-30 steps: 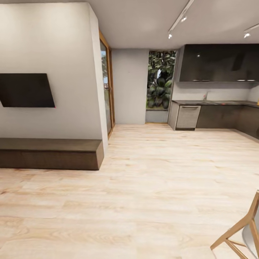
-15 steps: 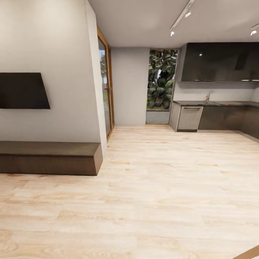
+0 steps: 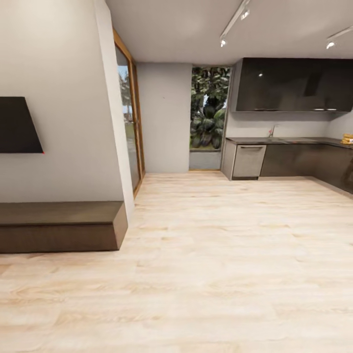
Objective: In the kitchen, take the popcorn bag from the countertop, put it into the microwave, and heat it until the popcorn is cooked so the cooked popcorn ends up inside the bag.
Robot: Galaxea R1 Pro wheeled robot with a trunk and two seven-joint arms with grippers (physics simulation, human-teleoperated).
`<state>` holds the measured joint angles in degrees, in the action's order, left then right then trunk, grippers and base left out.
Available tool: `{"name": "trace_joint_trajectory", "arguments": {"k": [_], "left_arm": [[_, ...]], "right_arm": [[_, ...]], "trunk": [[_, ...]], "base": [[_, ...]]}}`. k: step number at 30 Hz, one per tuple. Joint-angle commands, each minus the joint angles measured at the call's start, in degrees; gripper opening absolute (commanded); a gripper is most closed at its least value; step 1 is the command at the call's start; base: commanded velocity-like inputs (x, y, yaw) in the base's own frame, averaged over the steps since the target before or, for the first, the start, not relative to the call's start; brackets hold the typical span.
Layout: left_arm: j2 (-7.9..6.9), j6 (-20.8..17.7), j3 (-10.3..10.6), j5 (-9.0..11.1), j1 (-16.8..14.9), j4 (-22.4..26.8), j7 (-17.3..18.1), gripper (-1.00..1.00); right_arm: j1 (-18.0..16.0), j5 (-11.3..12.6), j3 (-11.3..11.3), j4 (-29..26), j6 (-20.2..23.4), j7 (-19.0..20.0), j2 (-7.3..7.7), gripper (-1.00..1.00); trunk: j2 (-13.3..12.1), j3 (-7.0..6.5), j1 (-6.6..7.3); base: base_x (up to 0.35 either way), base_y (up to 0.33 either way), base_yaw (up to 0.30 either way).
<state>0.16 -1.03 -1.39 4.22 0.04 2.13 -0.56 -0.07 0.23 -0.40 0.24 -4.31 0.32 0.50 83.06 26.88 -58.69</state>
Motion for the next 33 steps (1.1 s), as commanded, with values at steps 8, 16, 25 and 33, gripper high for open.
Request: {"name": "trace_joint_trajectory", "arguments": {"k": [8, 16, 25, 33], "left_arm": [[0.01, -0.1, -0.1, 0.4, 0.0, 0.1, -0.1, 1.00], [0.01, -0.1, -0.1, 0.4, 0.0, 0.1, -0.1, 1.00], [0.01, -0.1, -0.1, 0.5, 0.0, 0.1, -0.1, 1.00], [0.01, -0.1, -0.1, 0.4, 0.0, 0.1, -0.1, 1.00]], "right_arm": [[0.0, 0.0, 0.0, 0.0, -0.3, 0.0, 0.03, 1.00], [0.0, 0.0, 0.0, 0.0, -0.3, 0.0, 0.03, 1.00], [0.0, -0.1, -0.1, 0.0, -0.3, 0.0, 0.03, 1.00], [0.0, -0.1, -0.1, 0.0, -0.3, 0.0, 0.03, 1.00]], "trunk": [[0.0, 0.04, -0.03], [0.0, 0.04, -0.03], [0.0, 0.04, -0.03], [0.0, 0.04, -0.03]], "base": [[0.328, 0.000, -0.247], [0.328, 0.000, -0.247], [0.328, 0.000, -0.122], [0.328, 0.000, -0.001]]}}
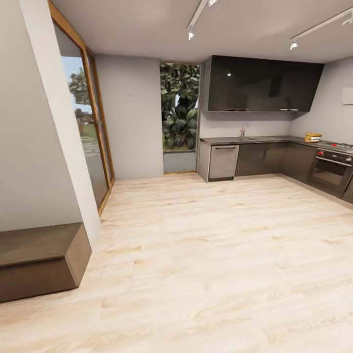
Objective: In the kitchen, take the popcorn bag from the countertop, put it into the microwave, and heat it until the popcorn is cooked so the cooked popcorn ends up inside the bag.
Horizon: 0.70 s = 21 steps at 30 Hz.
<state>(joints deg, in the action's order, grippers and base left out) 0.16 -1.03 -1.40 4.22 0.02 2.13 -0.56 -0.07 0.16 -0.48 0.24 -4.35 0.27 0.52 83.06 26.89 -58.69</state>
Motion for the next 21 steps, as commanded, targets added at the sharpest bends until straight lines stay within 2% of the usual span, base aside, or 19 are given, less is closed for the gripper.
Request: {"name": "trace_joint_trajectory", "arguments": {"k": [1, 10, 21], "left_arm": [[0.01, -0.1, -0.1, 0.4, 0.0, 0.1, -0.1, 1.00], [0.01, -0.1, -0.1, 0.4, 0.0, 0.1, -0.1, 1.00], [0.01, -0.1, -0.1, 0.4, 0.1, 0.1, -0.1, 1.00]], "right_arm": [[0.0, 0.0, 0.0, 0.0, -0.2, 0.0, 0.01, 1.00], [0.0, 0.1, 0.0, 0.0, -1.7, 0.0, 0.00, 1.00], [0.0, 0.1, 0.0, 0.0, -1.8, 0.0, -0.08, 1.00]], "trunk": [[0.0, 0.04, -0.03], [0.0, 0.04, -0.03], [0.0, 0.04, -0.03]], "base": [[0.328, 0.000, 0.000], [0.329, 0.000, -0.016], [0.329, 0.000, -0.222]]}}
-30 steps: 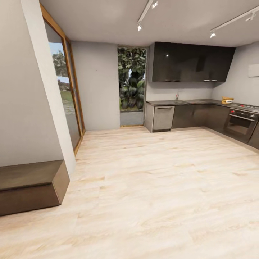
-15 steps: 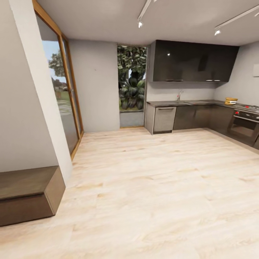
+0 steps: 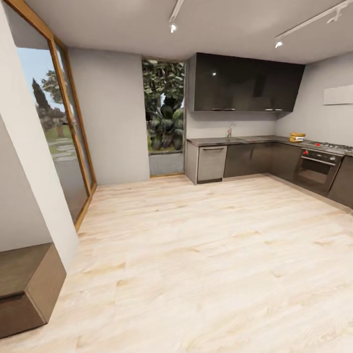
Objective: In the kitchen, take the popcorn bag from the countertop, put it into the microwave, and heat it until the popcorn is cooked so the cooked popcorn ends up inside the bag.
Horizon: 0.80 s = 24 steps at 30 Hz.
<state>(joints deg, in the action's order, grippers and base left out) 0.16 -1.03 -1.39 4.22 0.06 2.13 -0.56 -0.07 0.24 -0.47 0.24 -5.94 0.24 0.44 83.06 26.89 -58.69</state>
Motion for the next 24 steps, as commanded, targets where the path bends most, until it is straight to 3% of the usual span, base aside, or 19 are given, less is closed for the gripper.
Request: {"name": "trace_joint_trajectory", "arguments": {"k": [1, 24], "left_arm": [[0.01, -0.1, -0.1, 0.4, 0.0, 0.1, -0.1, 1.00], [0.10, 0.2, -0.2, 0.4, 0.0, 0.1, -0.1, 1.00]], "right_arm": [[0.0, 0.0, 0.0, 0.0, -0.2, 0.0, -0.06, 1.00], [0.0, -0.1, -0.1, 0.0, -0.2, 0.0, -0.12, 1.00]], "trunk": [[0.0, 0.04, -0.03], [0.0, 0.04, -0.03]], "base": [[0.329, 0.000, -0.242], [0.329, 0.000, -0.243]]}}
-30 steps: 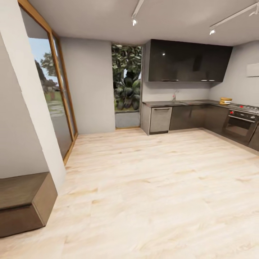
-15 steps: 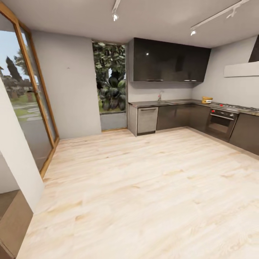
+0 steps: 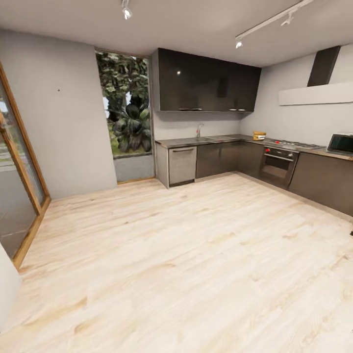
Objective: In the kitchen, take the popcorn bag from the countertop, put it into the microwave, and heat it until the popcorn is cooked so the cooked popcorn ends up inside the bag.
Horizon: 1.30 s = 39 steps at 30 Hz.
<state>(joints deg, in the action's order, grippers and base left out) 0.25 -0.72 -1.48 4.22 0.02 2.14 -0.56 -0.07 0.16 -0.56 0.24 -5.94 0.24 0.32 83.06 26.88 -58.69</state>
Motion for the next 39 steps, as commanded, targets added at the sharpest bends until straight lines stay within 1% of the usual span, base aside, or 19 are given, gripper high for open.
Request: {"name": "trace_joint_trajectory", "arguments": {"k": [1, 39], "left_arm": [[0.01, -0.1, -0.1, 0.4, 0.0, 0.1, -0.1, 1.00], [-0.04, 0.1, -0.1, 0.4, 0.0, 0.1, -0.1, 1.00]], "right_arm": [[0.0, 0.0, -0.1, 0.0, -0.2, 0.0, -0.02, 1.00], [0.0, 0.0, 0.0, 0.0, -0.2, 0.0, 0.04, 1.00]], "trunk": [[0.0, 0.04, -0.03], [0.0, 0.04, -0.03]], "base": [[0.329, 0.000, -0.243], [0.329, 0.000, -0.243]]}}
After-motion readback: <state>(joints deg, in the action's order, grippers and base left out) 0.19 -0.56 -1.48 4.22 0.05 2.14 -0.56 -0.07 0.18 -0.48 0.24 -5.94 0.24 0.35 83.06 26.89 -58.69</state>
